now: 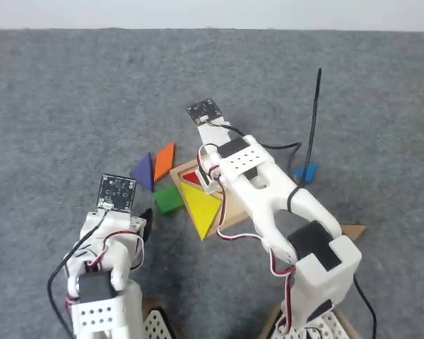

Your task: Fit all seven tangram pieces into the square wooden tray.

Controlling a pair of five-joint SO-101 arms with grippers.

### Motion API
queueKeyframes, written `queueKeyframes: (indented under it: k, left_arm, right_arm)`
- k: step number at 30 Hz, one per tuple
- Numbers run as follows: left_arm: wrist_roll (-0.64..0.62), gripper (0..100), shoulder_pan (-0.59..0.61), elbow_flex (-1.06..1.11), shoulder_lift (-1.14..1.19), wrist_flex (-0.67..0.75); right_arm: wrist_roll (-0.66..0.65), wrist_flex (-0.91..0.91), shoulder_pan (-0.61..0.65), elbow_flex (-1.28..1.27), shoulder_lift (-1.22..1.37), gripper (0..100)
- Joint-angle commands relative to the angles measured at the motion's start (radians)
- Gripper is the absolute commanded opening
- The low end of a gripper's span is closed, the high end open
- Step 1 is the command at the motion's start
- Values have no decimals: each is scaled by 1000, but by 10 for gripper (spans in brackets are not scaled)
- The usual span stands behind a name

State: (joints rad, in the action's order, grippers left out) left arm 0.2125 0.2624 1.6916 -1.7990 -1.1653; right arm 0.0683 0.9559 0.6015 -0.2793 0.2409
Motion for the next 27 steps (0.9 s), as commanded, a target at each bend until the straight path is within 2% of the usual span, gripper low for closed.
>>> queueKeyframes:
  k: [1,15,27]
  left_arm:
    - [17,247,6,-8,-20,-8]
    - [17,247,6,-8,-20,-8]
    - [17,247,6,-8,-20,-8]
  right_arm:
    - [17,2,-22,17,-2,87]
    - [9,-163,-35,44,10,87]
    - [-51,-156,-74,118,4,87]
